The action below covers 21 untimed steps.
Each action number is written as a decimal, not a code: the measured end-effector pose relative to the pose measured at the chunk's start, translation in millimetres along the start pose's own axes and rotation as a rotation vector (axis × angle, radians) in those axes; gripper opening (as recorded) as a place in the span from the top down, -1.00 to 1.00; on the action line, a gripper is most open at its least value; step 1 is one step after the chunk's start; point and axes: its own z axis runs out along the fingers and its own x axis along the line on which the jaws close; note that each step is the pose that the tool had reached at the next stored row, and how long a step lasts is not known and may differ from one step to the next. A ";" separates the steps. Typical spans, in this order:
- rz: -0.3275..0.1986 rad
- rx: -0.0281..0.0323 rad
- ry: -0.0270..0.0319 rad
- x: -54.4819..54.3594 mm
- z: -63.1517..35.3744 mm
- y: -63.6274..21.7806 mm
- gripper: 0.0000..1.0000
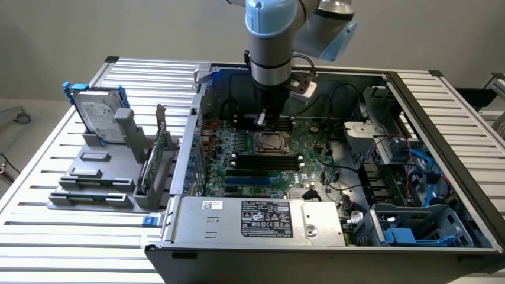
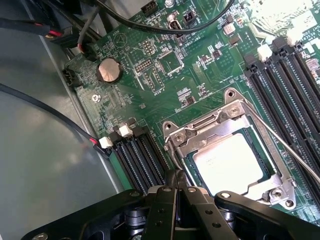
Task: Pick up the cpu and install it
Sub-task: 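Install the first cpu locking lever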
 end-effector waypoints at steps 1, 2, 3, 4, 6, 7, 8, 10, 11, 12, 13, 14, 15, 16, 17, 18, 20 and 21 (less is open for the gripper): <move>-0.001 0.0002 0.0000 0.1 0.2 0.2 0.79; -0.001 0.0004 0.0000 0.3 0.5 0.5 0.79; -0.002 0.0005 -0.0001 0.4 0.7 0.8 0.79; -0.002 0.0005 0.0001 0.5 1.0 1.1 0.79; -0.002 0.0005 0.0002 0.7 1.4 1.7 0.79; -0.002 0.0006 0.0000 0.9 1.5 2.1 0.79; -0.002 0.0006 -0.0001 1.1 1.6 2.5 0.79; -0.002 0.0005 0.0000 1.5 1.9 3.2 0.79; -0.002 0.0005 0.0001 1.7 2.1 3.5 0.79; -0.002 0.0005 0.0002 1.8 2.2 3.9 0.79; -0.002 0.0005 0.0001 1.9 2.2 4.2 0.79; -0.002 0.0005 0.0001 2.1 2.3 4.5 0.79; -0.002 0.0005 0.0001 2.2 2.3 4.8 0.79; -0.002 0.0005 0.0000 2.3 2.3 5.1 0.79; -0.002 0.0004 -0.0001 2.4 2.3 5.2 0.79; -0.002 0.0004 -0.0002 2.4 2.3 5.3 0.79; -0.002 0.0005 -0.0002 2.5 2.3 5.4 0.79; -0.002 0.0007 -0.0003 2.6 2.4 5.4 0.79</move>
